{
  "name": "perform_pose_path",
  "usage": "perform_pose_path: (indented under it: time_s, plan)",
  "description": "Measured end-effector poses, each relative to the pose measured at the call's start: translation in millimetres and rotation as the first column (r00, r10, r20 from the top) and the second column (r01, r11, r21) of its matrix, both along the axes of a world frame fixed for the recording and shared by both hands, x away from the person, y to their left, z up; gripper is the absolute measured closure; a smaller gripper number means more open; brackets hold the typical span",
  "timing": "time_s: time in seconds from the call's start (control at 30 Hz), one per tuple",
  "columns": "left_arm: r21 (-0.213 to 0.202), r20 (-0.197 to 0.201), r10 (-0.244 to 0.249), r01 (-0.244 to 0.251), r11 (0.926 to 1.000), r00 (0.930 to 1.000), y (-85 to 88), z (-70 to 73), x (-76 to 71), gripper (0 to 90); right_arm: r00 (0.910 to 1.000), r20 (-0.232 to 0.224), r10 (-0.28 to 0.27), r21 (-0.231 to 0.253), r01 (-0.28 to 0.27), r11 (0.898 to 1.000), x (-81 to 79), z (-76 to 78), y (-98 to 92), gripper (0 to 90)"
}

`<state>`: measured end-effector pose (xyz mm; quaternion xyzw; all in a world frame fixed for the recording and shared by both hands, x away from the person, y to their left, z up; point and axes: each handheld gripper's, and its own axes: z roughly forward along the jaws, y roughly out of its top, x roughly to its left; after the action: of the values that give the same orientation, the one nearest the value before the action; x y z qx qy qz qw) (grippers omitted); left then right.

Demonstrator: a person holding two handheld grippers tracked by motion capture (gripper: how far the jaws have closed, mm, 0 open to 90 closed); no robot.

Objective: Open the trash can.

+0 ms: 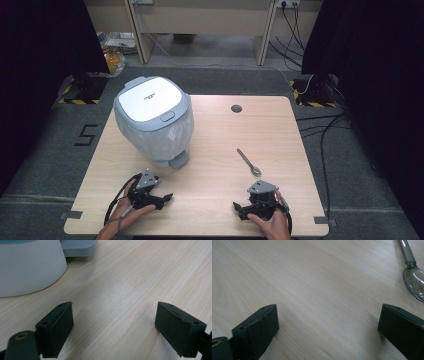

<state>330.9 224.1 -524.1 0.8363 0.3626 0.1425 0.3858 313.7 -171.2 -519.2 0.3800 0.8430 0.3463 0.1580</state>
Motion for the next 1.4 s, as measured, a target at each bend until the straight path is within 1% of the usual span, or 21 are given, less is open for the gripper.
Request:
perform_pose_path:
  time_s: [0.17,0.3,0.4,0.43,0.47,0.53,0.57,0.6,0.67,0.73,0.77,0.8,0.83,0.9,1.03,1.13,1.3,1.4]
  plan:
    - [-0.002,0.002,0.007,-0.007,1.0000,1.0000,0.2,0.0,0.1,15.3,1.0000,0.006,0.004,0.006,-0.004,1.000,-0.6,0.3,-1.9,6.9]
    - [-0.019,0.007,0.010,-0.010,0.9998,0.9999,0.9,0.1,-0.1,18.3,0.9999,0.008,0.007,0.006,-0.007,1.000,-0.9,0.6,-2.1,8.2]
    - [-0.023,0.017,-0.004,0.005,0.9997,0.9998,0.8,0.8,-1.5,20.0,0.9999,0.009,0.005,0.006,-0.005,1.000,-1.1,0.7,-2.1,8.5]
    - [-0.030,0.011,-0.005,0.005,0.9995,0.9999,-0.1,0.5,-1.6,21.7,0.9999,0.009,0.005,0.006,-0.005,1.000,-1.1,0.7,-2.1,8.5]
    - [-0.029,0.003,-0.017,0.017,0.9994,0.9999,-1.2,0.9,-1.8,22.0,1.0000,0.008,0.004,0.006,-0.004,1.000,-1.2,0.7,-2.1,8.5]
    - [-0.054,0.009,-0.027,0.028,0.9982,0.9996,-3.4,1.7,-2.7,21.7,0.9999,0.010,0.006,0.006,-0.006,1.000,-0.8,0.6,-2.4,8.6]
    - [-0.058,0.014,-0.034,0.034,0.9977,0.9993,-4.5,2.3,-3.1,21.9,0.9999,0.011,0.005,0.007,-0.006,1.000,-0.6,0.5,-2.5,8.6]
    - [-0.059,0.027,-0.046,0.047,0.9971,0.9986,-6.5,3.1,-3.8,22.8,0.9999,0.011,0.006,0.007,-0.006,1.000,-0.5,0.5,-2.6,8.6]
    - [-0.039,0.054,-0.066,0.068,0.9969,0.9964,-10.5,6.8,-5.3,24.7,0.9999,0.011,0.005,0.006,-0.005,1.000,-0.3,0.5,-2.8,8.6]
    - [-0.055,0.060,-0.074,0.077,0.9955,0.9955,-12.7,10.3,-4.6,24.5,0.9999,0.011,0.004,0.007,-0.004,1.000,-0.2,0.5,-2.7,8.6]
    - [-0.070,0.063,-0.074,0.078,0.9945,0.9953,-13.9,11.2,-3.9,23.7,0.9999,0.011,0.004,0.007,-0.004,1.000,-0.2,0.5,-2.7,8.5]
    - [-0.074,0.066,-0.075,0.080,0.9940,0.9950,-14.6,12.6,-3.1,23.3,0.9999,0.011,0.004,0.007,-0.004,1.000,-0.2,0.5,-2.7,8.6]
    - [-0.088,0.080,-0.073,0.080,0.9929,0.9941,-16.8,14.3,-1.6,23.4,0.9999,0.011,0.004,0.007,-0.004,1.000,-0.2,0.5,-2.7,8.5]
    - [-0.090,0.095,-0.080,0.089,0.9920,0.9922,-20.3,17.3,1.8,24.6,0.9999,0.011,0.004,0.006,-0.004,1.000,-0.1,0.5,-2.7,8.5]
    - [-0.123,0.096,-0.076,0.087,0.9886,0.9925,-26.9,21.1,11.4,24.4,0.9999,0.010,0.004,0.006,-0.005,1.000,0.1,0.5,-2.7,8.5]
    - [-0.163,0.095,-0.067,0.082,0.9832,0.9932,-32.9,23.5,19.7,23.1,0.9999,0.010,0.005,0.006,-0.005,1.000,0.1,0.5,-2.7,8.4]
    - [-0.169,0.108,-0.054,0.072,0.9829,0.9927,-42.3,26.2,29.2,23.2,0.9999,0.010,0.005,0.006,-0.005,1.000,0.2,0.5,-2.7,8.4]
    - [-0.151,0.114,-0.046,0.063,0.9866,0.9924,-46.4,25.4,34.0,23.6,0.9999,0.010,0.006,0.006,-0.006,1.000,0.2,0.5,-2.7,8.4]
